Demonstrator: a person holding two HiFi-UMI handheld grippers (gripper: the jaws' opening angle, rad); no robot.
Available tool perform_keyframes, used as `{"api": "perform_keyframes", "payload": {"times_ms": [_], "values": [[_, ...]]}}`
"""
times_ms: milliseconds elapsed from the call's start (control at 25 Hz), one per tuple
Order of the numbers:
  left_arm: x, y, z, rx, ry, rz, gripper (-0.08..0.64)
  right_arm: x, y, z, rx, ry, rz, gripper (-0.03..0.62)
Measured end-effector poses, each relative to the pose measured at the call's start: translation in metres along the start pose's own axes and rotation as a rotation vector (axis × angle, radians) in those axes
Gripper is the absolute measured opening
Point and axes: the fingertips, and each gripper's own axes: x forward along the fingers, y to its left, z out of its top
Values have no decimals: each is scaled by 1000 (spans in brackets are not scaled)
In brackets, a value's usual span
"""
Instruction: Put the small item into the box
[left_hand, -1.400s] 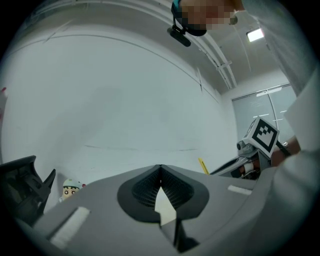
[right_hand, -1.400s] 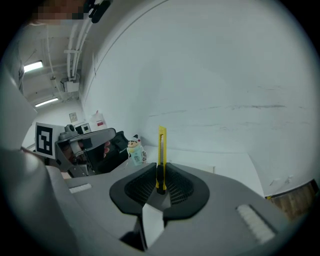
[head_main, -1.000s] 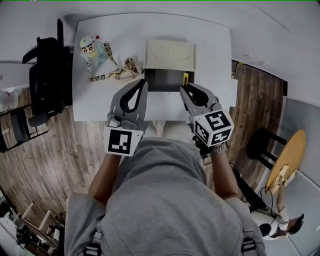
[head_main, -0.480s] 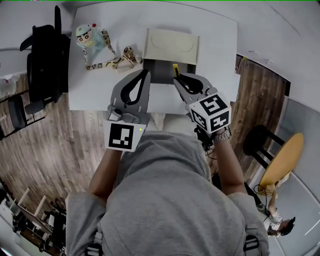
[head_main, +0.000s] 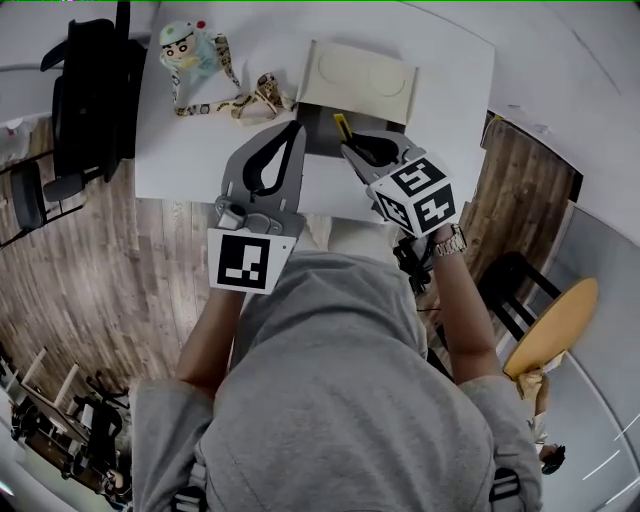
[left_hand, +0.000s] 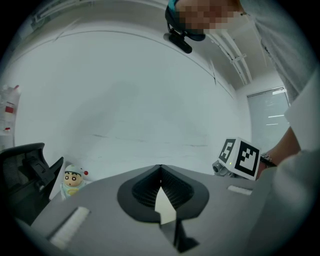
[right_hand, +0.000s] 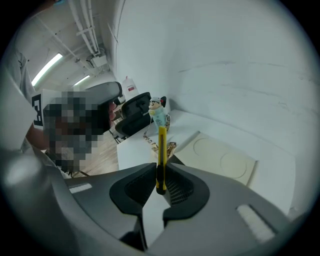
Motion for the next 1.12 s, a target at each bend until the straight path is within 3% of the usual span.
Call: {"api": "perform_keyframes", "payload": {"times_ms": [640, 1120], "values": [[13, 7, -3, -8, 6, 41, 3, 54, -15, -37, -24, 183, 48, 72], [20, 9, -7, -8, 10, 59, 3, 85, -32, -68, -37, 305, 23, 72]]}}
